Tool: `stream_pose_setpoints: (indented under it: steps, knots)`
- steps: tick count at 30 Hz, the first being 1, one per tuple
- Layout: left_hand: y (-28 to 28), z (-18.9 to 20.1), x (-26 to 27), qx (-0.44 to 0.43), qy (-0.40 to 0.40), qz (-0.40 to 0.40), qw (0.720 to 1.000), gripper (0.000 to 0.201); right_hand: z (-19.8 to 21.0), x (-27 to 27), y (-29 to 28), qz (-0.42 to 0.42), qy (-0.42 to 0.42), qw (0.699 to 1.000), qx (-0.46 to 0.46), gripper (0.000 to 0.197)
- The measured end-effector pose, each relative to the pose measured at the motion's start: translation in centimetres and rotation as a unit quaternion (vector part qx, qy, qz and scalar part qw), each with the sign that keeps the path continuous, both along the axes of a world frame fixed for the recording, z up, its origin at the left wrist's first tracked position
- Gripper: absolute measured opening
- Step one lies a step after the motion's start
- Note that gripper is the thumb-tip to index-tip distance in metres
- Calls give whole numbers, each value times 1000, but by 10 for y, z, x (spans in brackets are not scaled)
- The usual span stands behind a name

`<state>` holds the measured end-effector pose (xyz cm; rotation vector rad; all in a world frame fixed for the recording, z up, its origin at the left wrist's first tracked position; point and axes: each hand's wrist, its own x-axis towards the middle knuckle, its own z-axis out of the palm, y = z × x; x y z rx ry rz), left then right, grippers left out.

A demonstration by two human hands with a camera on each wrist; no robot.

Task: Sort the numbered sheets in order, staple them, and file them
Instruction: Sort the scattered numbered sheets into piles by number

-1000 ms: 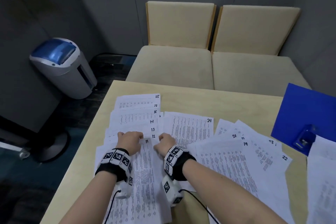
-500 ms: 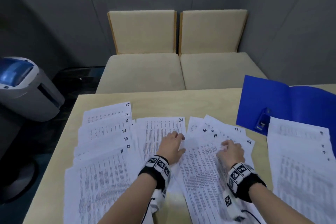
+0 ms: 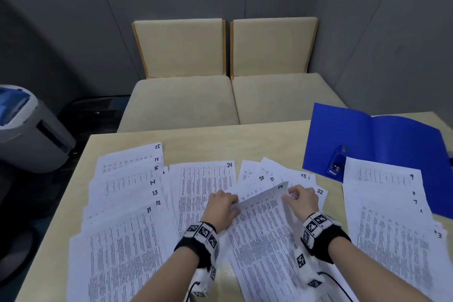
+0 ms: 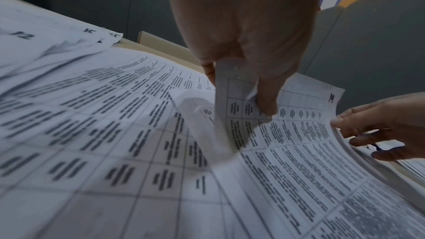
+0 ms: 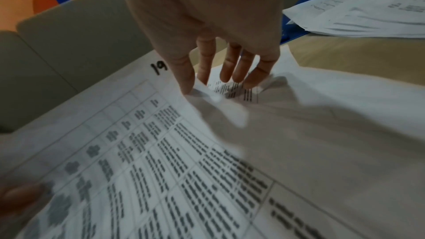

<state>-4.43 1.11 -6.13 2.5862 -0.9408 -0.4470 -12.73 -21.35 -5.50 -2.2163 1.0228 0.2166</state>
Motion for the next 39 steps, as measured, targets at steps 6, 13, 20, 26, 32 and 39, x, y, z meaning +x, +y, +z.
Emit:
stream_pose_setpoints:
  steps: [6, 13, 20, 26, 32, 39]
  knots:
    - [13, -13, -2, 16, 3, 77, 997, 38, 3, 12, -1, 26, -17, 999, 21, 24]
    - [9, -18, 21, 56, 75, 148, 985, 75, 6, 21, 5, 30, 25, 999, 31, 20]
    - [12, -13, 27, -13, 168, 184, 968, 54, 1, 31, 5, 46, 32, 998, 35, 18]
    - [14, -11, 26, -42, 193, 188, 962, 55, -2, 34, 6, 46, 41, 998, 28, 14]
    - [21, -7, 32, -65, 263, 146, 951, 29, -3, 36, 3, 37, 41, 998, 42, 17]
    - [27, 1, 38, -89, 301, 111, 943, 14, -3, 36, -2, 70, 2, 995, 74, 30]
